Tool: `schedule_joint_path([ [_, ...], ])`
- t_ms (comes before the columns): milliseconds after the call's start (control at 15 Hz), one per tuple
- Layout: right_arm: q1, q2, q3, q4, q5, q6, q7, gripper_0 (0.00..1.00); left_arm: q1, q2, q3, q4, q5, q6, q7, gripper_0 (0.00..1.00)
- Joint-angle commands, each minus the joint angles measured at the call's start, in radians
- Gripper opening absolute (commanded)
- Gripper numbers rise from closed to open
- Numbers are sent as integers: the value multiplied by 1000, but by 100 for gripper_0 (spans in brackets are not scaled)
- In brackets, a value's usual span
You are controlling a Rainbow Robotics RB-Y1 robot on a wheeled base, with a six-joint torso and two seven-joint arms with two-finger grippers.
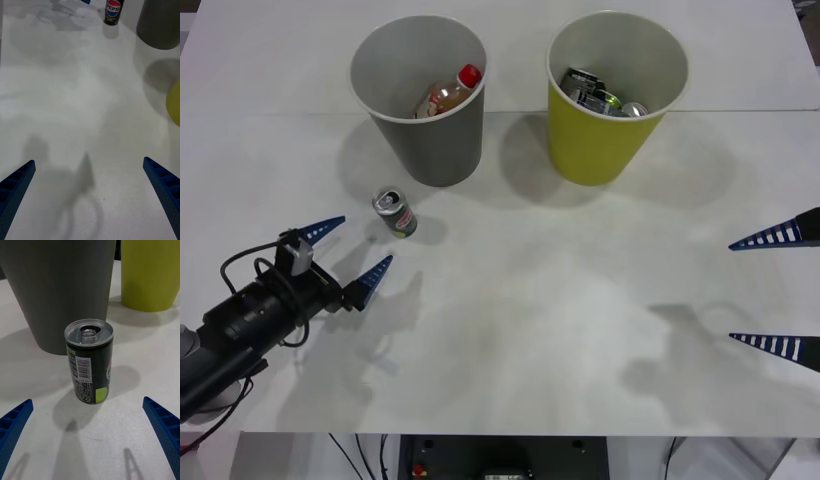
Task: Put the can into the green bin and the plastic bottle into the gray bin
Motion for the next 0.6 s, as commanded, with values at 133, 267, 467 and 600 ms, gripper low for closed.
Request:
schedule_joint_path([
  [133, 0, 0, 0, 0, 0, 0, 0, 100, -59, -14, -1, 74, 2, -13, -20, 100],
  [267, 0, 0, 0, 0, 0, 0, 0, 100, -82, -19, -1, 94, 0, -14, -24, 100],
  [467, 0, 0, 0, 0, 0, 0, 0, 100, -104, -40, 0, 114, 0, -14, -24, 100],
  [600, 0, 0, 0, 0, 0, 0, 0, 100, -116, -54, 0, 114, -15, -7, -20, 100],
])
